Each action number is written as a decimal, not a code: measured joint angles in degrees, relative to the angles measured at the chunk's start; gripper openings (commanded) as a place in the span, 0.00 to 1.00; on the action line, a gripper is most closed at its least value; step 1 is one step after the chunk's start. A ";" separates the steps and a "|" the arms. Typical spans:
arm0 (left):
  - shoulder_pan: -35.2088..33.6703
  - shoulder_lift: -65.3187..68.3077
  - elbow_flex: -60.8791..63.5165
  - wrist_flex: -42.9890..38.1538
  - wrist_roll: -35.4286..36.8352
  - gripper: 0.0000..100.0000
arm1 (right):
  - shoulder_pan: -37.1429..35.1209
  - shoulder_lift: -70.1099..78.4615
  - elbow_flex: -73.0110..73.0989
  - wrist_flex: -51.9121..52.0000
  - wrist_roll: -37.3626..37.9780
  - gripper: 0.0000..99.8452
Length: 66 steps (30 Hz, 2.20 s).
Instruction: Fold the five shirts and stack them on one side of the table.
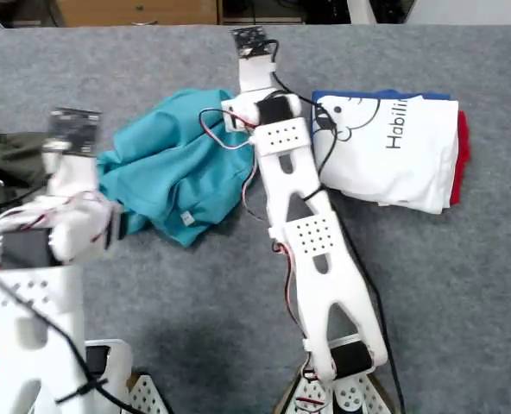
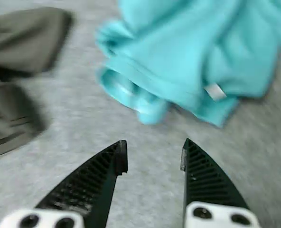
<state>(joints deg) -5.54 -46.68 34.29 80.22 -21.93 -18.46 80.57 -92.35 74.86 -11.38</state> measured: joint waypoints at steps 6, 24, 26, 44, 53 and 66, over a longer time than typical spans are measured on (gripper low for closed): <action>7.65 13.71 1.49 -8.53 2.02 0.19 | 0.97 0.00 0.00 -0.53 0.00 0.00; 13.45 36.22 -0.88 -24.62 13.63 0.19 | 1.14 1.58 -0.35 -4.04 0.00 0.00; 13.45 39.56 -1.58 -26.29 14.33 0.19 | 1.14 1.58 -0.35 -4.04 0.00 0.00; 2.46 48.26 -12.84 -24.62 19.34 0.19 | 1.14 1.58 -0.35 -4.04 0.00 0.00; 3.43 48.00 -29.63 -7.91 19.43 0.19 | 1.14 1.58 -0.35 -4.04 0.00 0.00; 11.96 47.38 -26.11 -1.41 -13.71 0.19 | 1.14 1.58 -0.35 -4.04 0.00 0.00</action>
<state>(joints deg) 6.42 0.70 8.18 78.81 -35.65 -17.32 82.15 -92.70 70.81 -11.38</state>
